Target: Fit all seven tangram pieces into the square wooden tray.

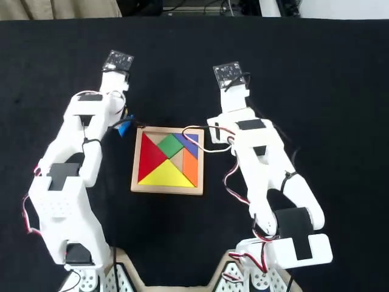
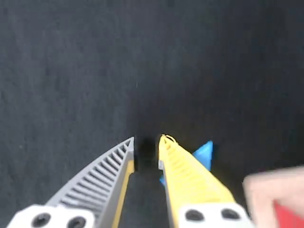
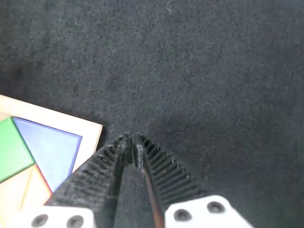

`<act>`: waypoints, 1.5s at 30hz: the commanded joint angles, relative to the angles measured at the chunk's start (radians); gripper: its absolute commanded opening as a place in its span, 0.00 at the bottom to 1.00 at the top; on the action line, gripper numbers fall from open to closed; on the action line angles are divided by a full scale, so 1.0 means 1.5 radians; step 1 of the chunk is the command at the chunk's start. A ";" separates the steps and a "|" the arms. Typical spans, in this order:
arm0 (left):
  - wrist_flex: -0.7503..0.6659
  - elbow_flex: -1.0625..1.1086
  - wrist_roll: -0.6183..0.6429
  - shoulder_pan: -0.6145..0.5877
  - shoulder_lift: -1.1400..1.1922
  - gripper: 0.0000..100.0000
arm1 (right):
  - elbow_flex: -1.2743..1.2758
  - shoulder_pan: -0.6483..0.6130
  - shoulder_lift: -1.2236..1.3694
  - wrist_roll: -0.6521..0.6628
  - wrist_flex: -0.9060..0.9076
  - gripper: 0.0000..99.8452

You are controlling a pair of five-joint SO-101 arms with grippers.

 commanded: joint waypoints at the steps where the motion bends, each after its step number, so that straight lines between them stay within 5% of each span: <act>1: 0.095 -0.034 -0.081 -0.022 -0.012 0.10 | -0.004 0.006 -0.003 0.000 -0.012 0.01; 6: 0.217 -0.034 -0.183 -0.035 -0.012 0.10 | -0.004 0.006 -0.003 0.000 -0.012 0.01; 14: 0.276 -0.003 -0.185 -0.037 -0.123 0.10 | -0.004 0.006 -0.003 0.000 -0.012 0.01; 28: 0.183 0.226 -0.267 0.081 -0.279 0.10 | -0.004 0.009 -0.003 0.000 -0.012 0.01; 39: 0.011 0.217 -0.213 0.081 -0.207 0.10 | -0.003 0.009 -0.003 0.000 -0.008 0.01; 45: 0.006 0.140 -0.210 0.081 -0.120 0.10 | -0.003 0.009 -0.003 0.000 -0.008 0.01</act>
